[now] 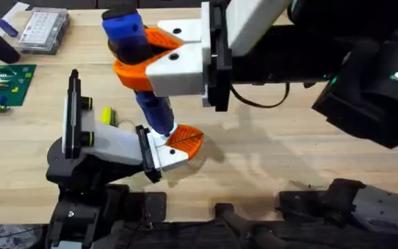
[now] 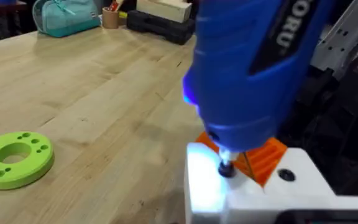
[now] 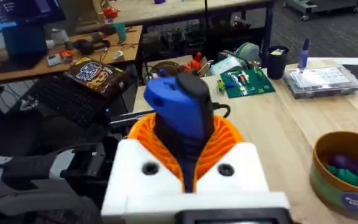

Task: Pick up the gripper from the table and insert it into the empty holder that is missing its gripper. Then pick up a screw, insert it into the mounting hole, and use the screwdriver to tighten it. Finally, clean up the table by picking up the vegetable and placing it into the bucket.

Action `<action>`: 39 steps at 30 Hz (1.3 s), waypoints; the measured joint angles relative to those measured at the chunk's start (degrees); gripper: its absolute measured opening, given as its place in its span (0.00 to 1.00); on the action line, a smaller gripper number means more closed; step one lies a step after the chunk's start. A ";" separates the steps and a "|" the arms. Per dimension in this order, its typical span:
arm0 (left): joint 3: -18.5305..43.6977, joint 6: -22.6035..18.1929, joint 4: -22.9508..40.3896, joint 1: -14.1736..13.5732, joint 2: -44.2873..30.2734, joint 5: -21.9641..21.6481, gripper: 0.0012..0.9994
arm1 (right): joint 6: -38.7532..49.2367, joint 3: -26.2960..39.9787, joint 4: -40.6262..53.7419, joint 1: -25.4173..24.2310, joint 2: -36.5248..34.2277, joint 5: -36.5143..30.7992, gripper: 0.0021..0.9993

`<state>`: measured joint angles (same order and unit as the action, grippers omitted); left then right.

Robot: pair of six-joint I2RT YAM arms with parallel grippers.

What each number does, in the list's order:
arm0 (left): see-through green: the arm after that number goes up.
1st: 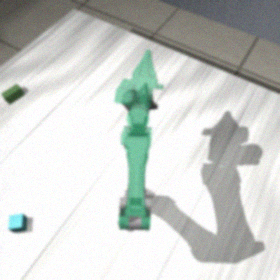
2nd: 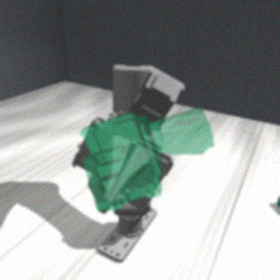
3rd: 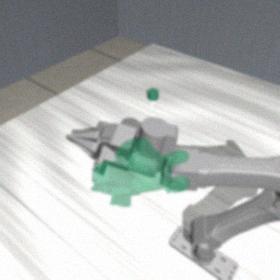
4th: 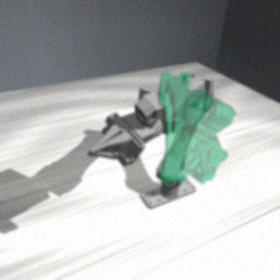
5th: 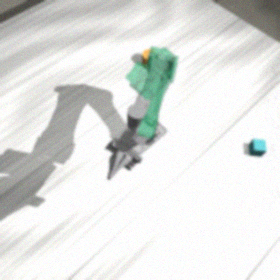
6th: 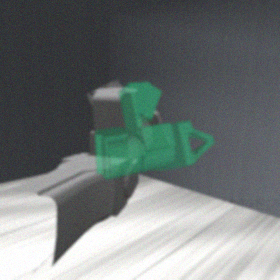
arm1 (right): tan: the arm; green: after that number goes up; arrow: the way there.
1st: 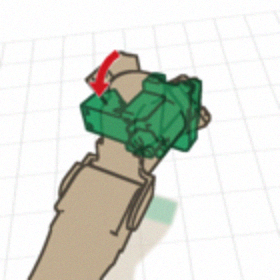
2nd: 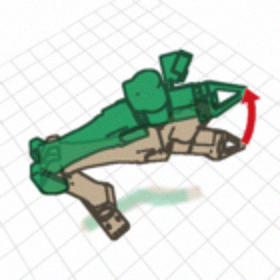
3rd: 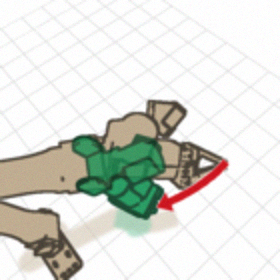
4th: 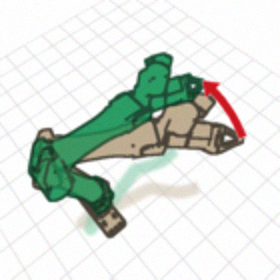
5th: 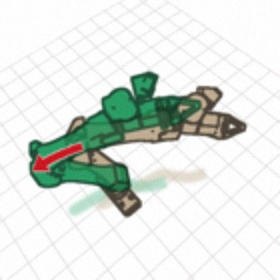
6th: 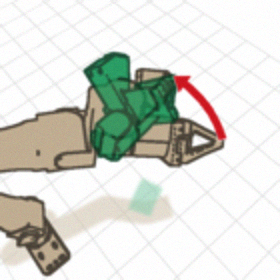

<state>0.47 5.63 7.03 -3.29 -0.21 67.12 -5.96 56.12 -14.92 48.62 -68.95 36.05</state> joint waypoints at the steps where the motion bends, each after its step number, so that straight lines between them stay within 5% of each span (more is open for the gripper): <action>1: 0.00 0.00 0.00 0.00 0.00 0.01 0.01 | -0.01 0.00 0.00 0.00 0.00 0.00 0.04; 39: -0.02 0.48 0.11 0.00 -0.11 0.67 0.01 | 1.51 0.94 3.78 0.00 0.26 -0.04 0.04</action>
<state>0.45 6.11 7.14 -3.29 -0.32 67.79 -4.45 57.06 -11.14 48.62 -68.69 36.01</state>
